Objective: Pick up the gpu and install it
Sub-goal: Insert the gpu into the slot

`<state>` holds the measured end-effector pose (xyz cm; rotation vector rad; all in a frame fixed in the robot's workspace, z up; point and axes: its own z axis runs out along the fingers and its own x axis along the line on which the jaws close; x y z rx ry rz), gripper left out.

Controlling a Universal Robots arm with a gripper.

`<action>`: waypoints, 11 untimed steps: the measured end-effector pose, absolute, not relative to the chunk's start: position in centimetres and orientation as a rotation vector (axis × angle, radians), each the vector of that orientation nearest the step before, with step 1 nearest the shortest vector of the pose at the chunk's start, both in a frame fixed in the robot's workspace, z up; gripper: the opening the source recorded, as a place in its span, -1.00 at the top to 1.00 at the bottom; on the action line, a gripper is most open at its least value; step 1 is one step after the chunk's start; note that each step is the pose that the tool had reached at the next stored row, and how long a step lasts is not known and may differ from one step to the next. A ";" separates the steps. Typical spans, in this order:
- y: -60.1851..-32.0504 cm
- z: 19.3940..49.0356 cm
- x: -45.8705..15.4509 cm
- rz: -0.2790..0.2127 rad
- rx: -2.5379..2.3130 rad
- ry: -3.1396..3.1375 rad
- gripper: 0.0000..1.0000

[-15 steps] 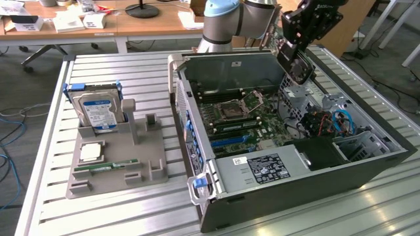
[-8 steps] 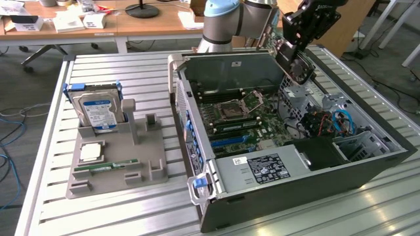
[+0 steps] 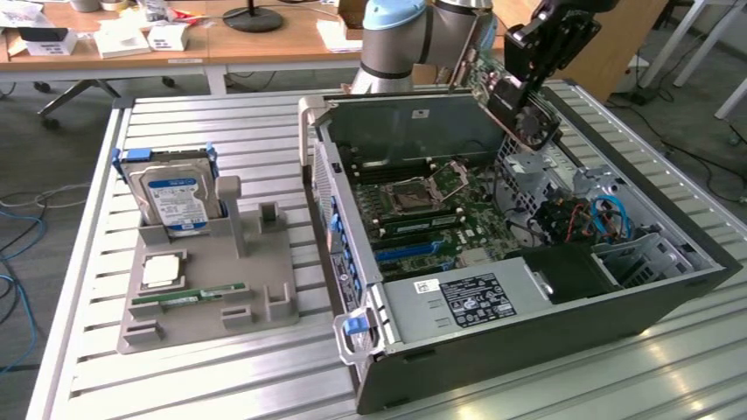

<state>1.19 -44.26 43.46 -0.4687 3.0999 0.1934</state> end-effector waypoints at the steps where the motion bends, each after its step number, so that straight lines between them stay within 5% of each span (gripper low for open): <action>1: -44.3 43.5 1.2 0.193 -0.489 3.098 0.48; 11: -44.3 43.4 1.2 0.192 -0.689 3.068 0.48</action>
